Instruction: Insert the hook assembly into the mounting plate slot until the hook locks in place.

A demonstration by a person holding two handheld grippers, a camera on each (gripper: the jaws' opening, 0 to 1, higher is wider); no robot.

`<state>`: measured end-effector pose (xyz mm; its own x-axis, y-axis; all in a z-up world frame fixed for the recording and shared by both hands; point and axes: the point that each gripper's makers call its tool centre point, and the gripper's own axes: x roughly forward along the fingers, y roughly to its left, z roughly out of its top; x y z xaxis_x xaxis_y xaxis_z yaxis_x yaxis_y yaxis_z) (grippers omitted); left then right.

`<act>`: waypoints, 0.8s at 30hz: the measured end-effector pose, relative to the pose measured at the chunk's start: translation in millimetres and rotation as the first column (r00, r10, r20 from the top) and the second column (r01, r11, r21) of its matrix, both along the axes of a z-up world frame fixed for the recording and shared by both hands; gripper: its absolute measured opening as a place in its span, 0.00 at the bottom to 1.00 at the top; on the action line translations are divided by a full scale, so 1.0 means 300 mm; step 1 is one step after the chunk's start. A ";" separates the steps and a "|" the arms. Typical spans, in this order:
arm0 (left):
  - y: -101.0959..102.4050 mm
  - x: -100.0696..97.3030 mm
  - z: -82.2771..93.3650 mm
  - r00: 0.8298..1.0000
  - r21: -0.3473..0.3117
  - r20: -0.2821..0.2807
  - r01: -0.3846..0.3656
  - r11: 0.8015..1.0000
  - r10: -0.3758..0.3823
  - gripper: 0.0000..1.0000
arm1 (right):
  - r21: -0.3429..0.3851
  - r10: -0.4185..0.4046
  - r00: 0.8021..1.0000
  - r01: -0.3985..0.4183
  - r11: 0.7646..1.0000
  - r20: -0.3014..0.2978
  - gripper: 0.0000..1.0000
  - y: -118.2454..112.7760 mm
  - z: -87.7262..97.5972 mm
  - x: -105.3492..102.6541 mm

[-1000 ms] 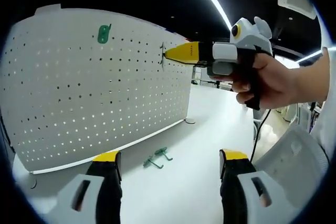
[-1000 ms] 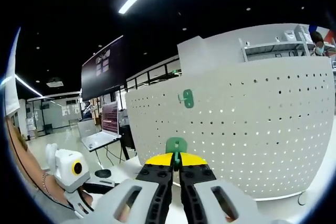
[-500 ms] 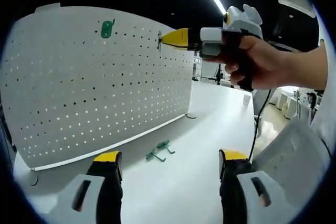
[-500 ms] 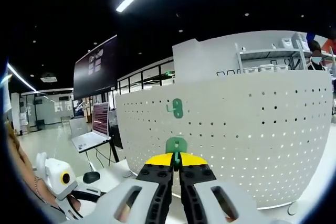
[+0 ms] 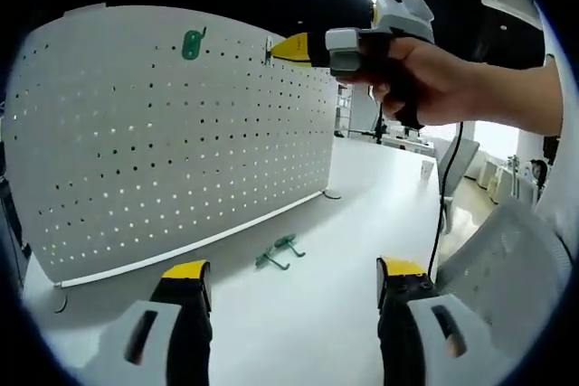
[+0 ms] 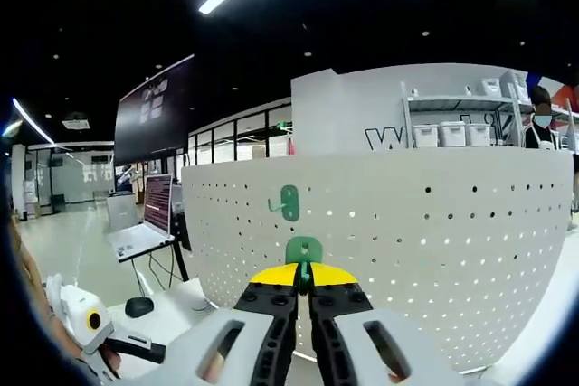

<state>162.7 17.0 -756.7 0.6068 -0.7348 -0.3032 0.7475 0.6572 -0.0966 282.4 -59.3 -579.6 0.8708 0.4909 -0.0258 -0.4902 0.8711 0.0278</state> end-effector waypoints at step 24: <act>0.025 0.001 -0.019 1.000 -0.006 -0.003 -0.018 1.000 0.018 0.76 | -0.019 -0.075 0.996 0.076 0.997 0.048 0.01 0.005 0.075 0.107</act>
<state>163.1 24.4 -762.5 0.6190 -0.7257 -0.3005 0.7352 0.6699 -0.1033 314.5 -57.9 -557.0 0.9060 0.4233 0.0070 -0.4232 0.9059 -0.0120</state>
